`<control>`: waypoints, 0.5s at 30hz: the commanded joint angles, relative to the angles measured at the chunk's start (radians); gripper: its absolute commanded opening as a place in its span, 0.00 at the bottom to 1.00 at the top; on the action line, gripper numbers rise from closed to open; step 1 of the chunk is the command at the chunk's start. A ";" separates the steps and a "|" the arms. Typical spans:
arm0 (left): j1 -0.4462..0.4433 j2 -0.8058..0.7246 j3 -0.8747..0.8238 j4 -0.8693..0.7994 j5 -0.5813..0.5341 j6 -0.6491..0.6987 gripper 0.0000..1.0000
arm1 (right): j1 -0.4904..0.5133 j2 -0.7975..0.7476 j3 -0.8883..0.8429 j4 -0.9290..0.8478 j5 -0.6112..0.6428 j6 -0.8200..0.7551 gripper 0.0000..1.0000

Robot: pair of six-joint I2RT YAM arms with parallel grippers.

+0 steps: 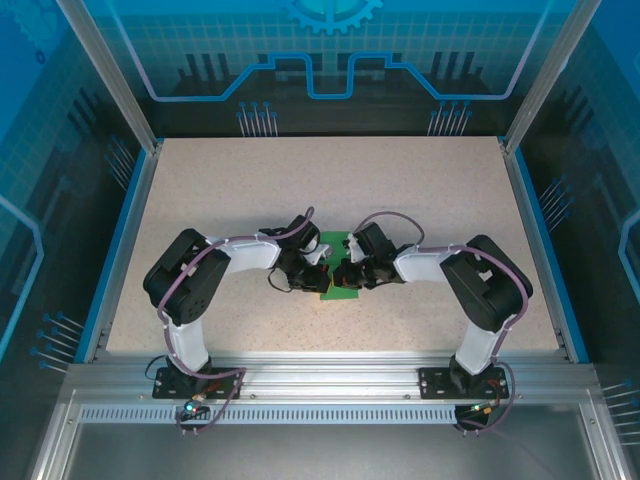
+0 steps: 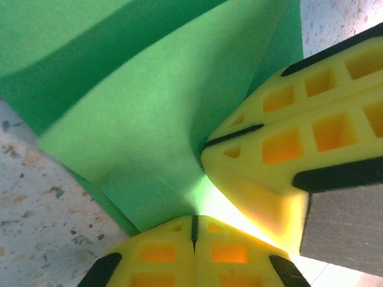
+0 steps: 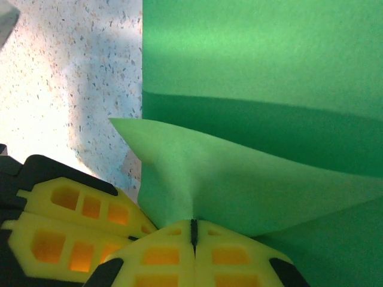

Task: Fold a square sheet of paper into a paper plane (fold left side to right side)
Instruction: Fold the triangle a second time at the center of the table.

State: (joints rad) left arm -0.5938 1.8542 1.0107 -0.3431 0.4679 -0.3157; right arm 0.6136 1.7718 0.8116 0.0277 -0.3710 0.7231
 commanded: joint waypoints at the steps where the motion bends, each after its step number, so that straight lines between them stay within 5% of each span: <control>1: -0.005 0.024 -0.038 -0.060 -0.043 0.001 0.00 | -0.001 0.041 0.021 -0.074 0.054 -0.035 0.00; 15: -0.005 0.037 -0.047 -0.056 -0.047 0.003 0.00 | -0.071 0.052 0.063 -0.135 0.059 -0.086 0.00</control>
State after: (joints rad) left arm -0.5938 1.8542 1.0065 -0.3332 0.4679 -0.3157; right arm 0.5861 1.7931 0.8604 -0.0505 -0.3836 0.6682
